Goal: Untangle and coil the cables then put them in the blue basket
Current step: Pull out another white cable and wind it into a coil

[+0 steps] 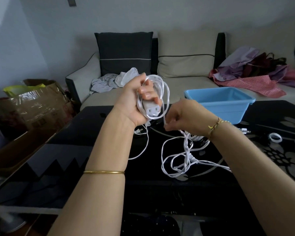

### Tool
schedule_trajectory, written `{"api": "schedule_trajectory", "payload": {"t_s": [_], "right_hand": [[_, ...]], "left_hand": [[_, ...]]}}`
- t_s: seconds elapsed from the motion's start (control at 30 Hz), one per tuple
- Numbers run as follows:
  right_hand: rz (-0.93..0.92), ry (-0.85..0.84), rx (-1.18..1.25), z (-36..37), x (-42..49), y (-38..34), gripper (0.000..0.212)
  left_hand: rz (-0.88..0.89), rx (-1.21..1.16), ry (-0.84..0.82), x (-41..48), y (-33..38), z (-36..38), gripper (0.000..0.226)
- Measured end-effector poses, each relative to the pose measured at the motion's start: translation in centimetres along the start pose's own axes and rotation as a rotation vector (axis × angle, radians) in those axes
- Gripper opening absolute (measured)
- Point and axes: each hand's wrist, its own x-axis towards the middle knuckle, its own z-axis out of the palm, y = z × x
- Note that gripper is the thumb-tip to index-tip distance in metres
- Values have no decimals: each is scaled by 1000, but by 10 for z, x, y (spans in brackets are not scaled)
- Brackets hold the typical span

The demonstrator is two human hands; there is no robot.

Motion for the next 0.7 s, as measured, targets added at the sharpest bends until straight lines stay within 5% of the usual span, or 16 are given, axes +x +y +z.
{"api": "schedule_trajectory", "payload": {"t_s": [0.07,0.17,0.37,0.47,0.7], "right_hand": [[45,28,-107,-8,3,-6,12],[242,270,43,-8,5,1,10],[460,596,1077,-4,-7,-2,17],[443,514,1387,-10,-16,-4,17],[388,18,1941,-25,-15,-9,11]], "left_hand": [[19,24,-28,-4,2,7,36],[47,13,-61,-11,8,18,36],[72,-11,-58,-25,10,34,36],[92,-21,-80,-32,13,41,36],[120,-87,-202,-47,20,59,33]]}}
